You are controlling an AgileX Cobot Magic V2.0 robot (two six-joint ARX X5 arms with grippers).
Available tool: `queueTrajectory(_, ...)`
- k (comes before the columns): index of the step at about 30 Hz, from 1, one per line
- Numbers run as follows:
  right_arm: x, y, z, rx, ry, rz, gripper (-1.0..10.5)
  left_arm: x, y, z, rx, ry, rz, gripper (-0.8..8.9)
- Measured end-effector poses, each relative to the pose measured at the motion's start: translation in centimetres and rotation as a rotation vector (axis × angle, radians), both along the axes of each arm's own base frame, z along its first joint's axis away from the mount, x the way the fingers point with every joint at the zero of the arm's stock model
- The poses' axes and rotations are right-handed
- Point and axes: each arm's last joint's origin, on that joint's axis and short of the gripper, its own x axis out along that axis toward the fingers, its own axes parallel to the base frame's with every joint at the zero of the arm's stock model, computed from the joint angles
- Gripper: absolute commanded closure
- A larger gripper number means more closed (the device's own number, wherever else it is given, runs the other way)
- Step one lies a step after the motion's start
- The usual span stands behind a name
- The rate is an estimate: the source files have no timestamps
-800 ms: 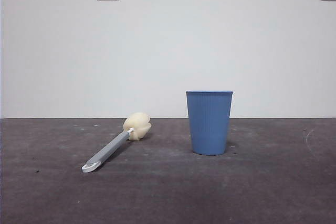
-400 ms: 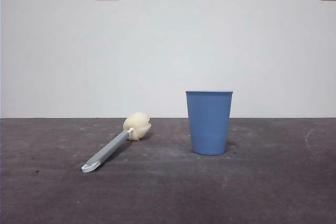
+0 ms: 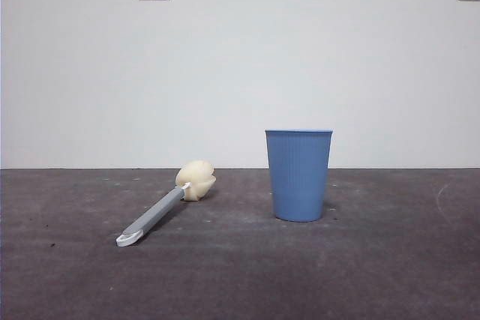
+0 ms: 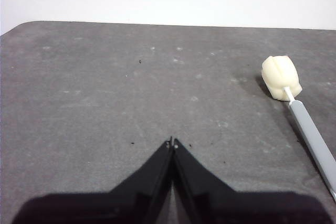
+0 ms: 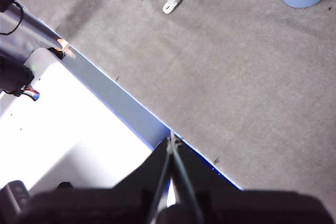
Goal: Pick up the cup brush,pick up the cup,insert the brush into the cup,clean the cup,put the cup brush back,put the cup back to the fixed position on the table
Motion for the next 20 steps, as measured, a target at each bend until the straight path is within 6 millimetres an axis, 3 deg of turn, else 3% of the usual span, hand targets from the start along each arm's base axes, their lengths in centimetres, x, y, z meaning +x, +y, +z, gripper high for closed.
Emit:
queueTrajectory(7,-1.1,-1.8,2.4,0.021,-0.393,-0.11,9.5,0.0,0.0,0.0,0.0,0.0,-0.001,8.17)
queueTrajectory(13,-2.9,-3.8,5.0,0.072,-0.776,-0.342,9.5,0.0,0.0,0.0,0.0,0.0,0.0,8.17)
queueTrajectory(16,-3.2,-4.4,4.5,0.069,-0.877,-0.434,9.5,0.0,0.0,0.0,0.0,0.0,0.0,8.17)
queueTrajectory(20,-2.8,-4.7,2.0,0.058,-0.956,-0.51,9.5,0.0,0.0,0.0,0.0,0.0,0.0,8.17)
